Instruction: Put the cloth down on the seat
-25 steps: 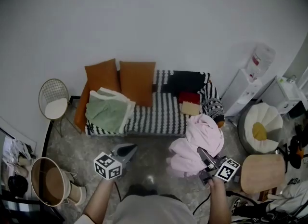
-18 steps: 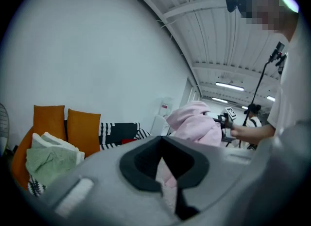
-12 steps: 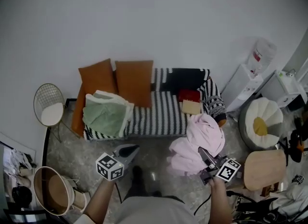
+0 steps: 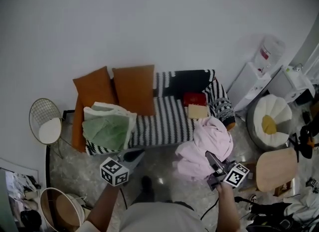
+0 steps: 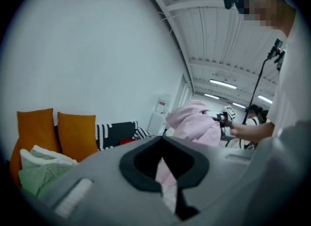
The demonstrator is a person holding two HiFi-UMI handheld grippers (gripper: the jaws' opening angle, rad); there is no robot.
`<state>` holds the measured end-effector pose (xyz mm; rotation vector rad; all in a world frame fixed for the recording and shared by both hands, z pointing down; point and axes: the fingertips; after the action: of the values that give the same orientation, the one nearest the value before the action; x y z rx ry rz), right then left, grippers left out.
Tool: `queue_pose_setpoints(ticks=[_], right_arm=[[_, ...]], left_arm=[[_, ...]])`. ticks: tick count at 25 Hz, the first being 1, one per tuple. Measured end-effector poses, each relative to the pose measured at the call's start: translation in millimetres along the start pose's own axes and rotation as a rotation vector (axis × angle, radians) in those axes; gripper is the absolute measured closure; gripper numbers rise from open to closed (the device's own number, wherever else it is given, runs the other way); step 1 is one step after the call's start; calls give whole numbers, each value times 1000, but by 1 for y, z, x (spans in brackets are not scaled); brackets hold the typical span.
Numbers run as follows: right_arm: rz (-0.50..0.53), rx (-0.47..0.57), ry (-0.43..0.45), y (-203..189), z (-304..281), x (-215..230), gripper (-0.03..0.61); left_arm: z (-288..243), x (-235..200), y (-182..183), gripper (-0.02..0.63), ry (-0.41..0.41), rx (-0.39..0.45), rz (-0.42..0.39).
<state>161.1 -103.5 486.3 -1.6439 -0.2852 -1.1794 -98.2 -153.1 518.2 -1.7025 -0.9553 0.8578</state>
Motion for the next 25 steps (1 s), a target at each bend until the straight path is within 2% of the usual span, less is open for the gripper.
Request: queue_pose_setpoints(ticks=[13, 19, 25], right_arm=[[7, 66, -84, 24, -102, 17, 414], [23, 90, -100, 27, -143, 19, 414], [25, 98, -109, 26, -169, 16, 414]], left_arm=[[-26, -115, 20, 612, -92, -7, 1], [-29, -157, 18, 612, -124, -15, -1], [-31, -178, 23, 612, -144, -15, -5]])
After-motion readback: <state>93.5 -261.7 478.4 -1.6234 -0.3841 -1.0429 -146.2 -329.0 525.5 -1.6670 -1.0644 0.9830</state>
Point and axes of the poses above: the fingertips, and each gripper's own axes: z backward along the fingers, x to its right, y out of its top, and after that the axes turned 11 degrees about -z, right-handed
